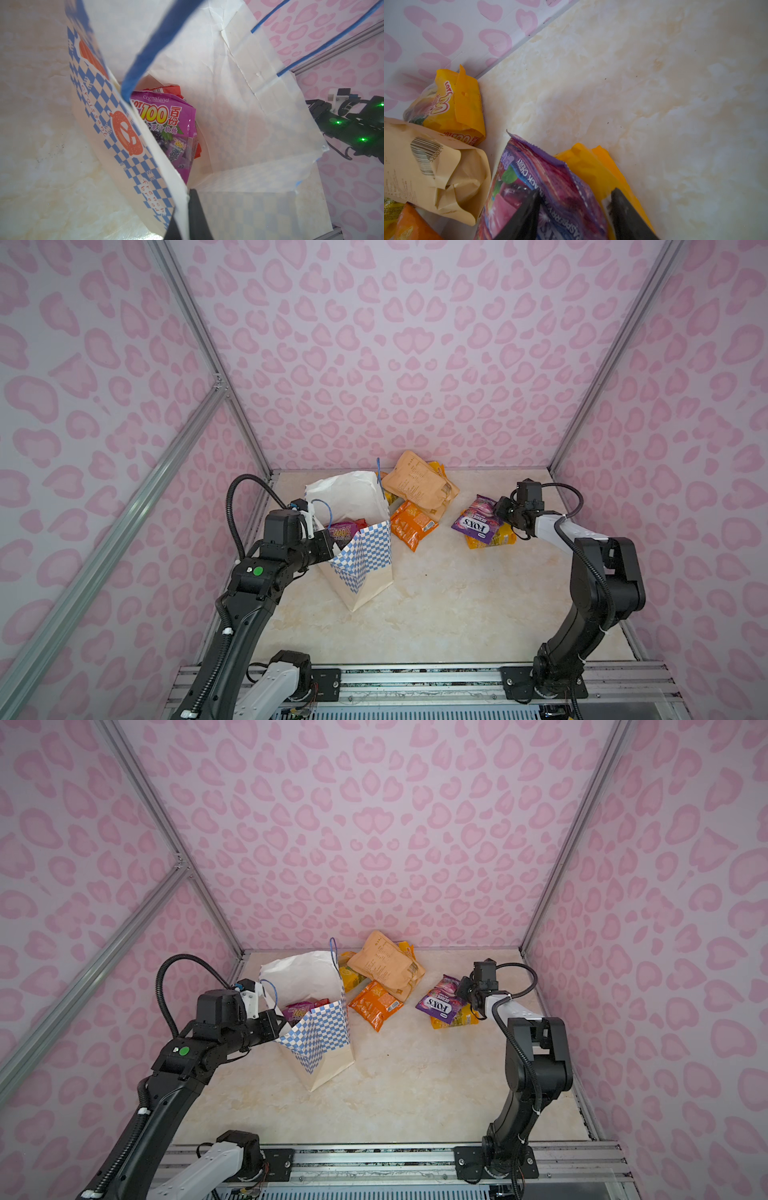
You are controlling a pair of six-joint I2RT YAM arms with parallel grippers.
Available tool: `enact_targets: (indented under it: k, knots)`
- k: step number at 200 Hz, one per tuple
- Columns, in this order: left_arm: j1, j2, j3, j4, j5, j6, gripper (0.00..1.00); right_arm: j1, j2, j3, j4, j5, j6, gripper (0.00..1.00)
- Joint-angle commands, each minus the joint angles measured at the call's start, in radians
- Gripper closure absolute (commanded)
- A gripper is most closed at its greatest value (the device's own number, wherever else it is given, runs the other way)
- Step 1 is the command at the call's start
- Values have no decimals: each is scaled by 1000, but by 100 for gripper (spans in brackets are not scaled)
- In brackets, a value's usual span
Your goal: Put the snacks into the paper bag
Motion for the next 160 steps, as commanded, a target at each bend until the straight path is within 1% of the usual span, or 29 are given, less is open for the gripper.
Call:
enact_targets:
  k: [1,25,41,44,51,84,94,124,160]
  knots:
    - [7,-3,-1,61,16,2,96,11,-12,-10,22,-17,-29,57]
    - [10,-4,-4,64,21,2,96,13,-9,-9,13,-14,-42,74]
    - [10,-6,-6,63,18,2,96,13,-10,-9,14,-14,-46,77]
    - [10,-6,-6,62,17,2,96,13,-11,-10,16,-16,-46,80]
    - [10,-7,-7,62,17,2,96,13,-13,-8,15,-17,-48,83]
    - [10,-5,-7,62,18,2,96,17,-34,-7,27,-48,-52,94]
    - [12,-5,-9,63,18,2,96,22,-47,-11,27,-58,-52,100]
    - [12,-2,-10,62,15,2,96,62,-121,-42,26,-72,-56,100]
    - [12,1,-10,62,17,2,96,156,-223,-67,-15,-62,-57,100]
